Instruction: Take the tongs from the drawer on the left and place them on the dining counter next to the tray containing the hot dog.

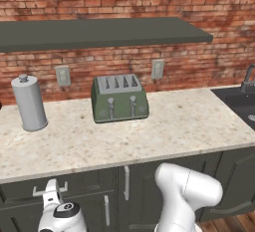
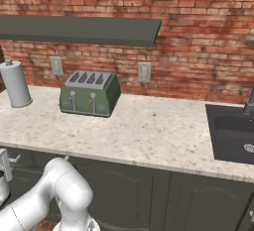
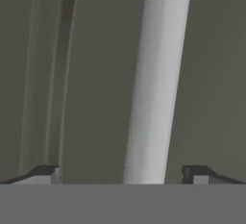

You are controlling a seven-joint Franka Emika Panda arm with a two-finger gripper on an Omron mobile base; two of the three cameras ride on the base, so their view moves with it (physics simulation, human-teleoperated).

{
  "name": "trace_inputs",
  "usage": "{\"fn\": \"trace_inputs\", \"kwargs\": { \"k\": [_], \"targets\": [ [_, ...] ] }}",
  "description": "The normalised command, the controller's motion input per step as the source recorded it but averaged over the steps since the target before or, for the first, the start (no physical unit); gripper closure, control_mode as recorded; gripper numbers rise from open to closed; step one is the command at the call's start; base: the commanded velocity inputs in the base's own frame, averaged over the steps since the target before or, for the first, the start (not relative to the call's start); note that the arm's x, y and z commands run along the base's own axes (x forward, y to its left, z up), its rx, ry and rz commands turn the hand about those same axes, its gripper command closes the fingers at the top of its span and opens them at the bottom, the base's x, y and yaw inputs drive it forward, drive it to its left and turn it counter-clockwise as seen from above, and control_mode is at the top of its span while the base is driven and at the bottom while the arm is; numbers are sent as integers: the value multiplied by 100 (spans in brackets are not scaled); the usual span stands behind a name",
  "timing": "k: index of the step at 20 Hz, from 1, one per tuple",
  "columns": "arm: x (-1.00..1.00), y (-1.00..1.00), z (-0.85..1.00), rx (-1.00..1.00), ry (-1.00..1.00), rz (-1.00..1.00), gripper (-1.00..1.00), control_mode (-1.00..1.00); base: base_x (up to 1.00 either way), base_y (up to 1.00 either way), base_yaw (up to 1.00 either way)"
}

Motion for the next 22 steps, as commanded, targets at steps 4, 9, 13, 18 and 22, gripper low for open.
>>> {"fn": "trace_inputs", "kwargs": {
  "k": [4, 9, 13, 18, 22],
  "targets": [
    [23, 10, -22, 0, 0, 0, -100, -100, 0, 0, 0],
    [4, 3, -9, 0, 0, 0, -100, -100, 0, 0, 0],
    [0, 0, 0, 0, 0, 0, 100, -100, 0, 0, 0],
    [0, 0, 0, 0, 0, 0, 100, -100, 0, 0, 0],
    [0, 0, 0, 0, 0, 0, 100, -100, 0, 0, 0]
  ]
}}
